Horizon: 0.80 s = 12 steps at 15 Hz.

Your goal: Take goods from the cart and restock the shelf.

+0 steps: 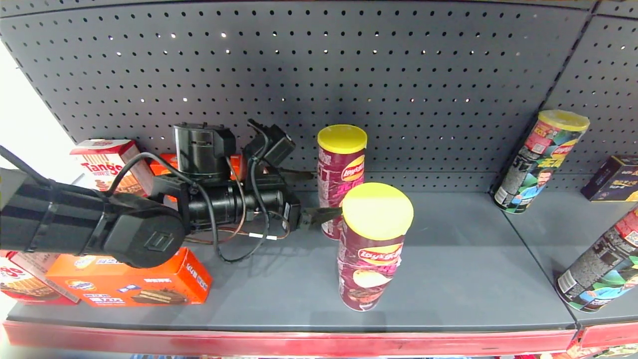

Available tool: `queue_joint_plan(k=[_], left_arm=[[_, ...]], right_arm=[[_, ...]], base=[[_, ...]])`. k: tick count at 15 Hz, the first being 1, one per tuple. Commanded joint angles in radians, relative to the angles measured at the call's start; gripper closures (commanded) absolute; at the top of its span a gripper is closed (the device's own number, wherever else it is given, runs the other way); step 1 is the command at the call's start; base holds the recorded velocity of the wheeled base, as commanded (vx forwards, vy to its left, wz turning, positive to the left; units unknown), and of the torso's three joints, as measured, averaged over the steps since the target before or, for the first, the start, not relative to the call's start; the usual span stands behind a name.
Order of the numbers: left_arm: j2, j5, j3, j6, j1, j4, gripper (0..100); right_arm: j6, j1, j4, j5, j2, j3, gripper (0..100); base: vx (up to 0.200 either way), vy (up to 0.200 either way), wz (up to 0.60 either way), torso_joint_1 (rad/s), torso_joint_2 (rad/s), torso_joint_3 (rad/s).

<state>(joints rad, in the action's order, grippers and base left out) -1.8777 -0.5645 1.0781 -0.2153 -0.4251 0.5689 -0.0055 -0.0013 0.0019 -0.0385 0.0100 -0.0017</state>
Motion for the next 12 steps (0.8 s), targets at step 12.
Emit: queue_joint_plan(k=[12], left_arm=[[0.031,0.212,0.045,-0.088,0.019,-0.101,0]], right_arm=[[-0.001,0.0,0.0,0.0,0.002,0.002,0]], base=[[0.0,0.0,0.0,0.0,0.0,0.0]])
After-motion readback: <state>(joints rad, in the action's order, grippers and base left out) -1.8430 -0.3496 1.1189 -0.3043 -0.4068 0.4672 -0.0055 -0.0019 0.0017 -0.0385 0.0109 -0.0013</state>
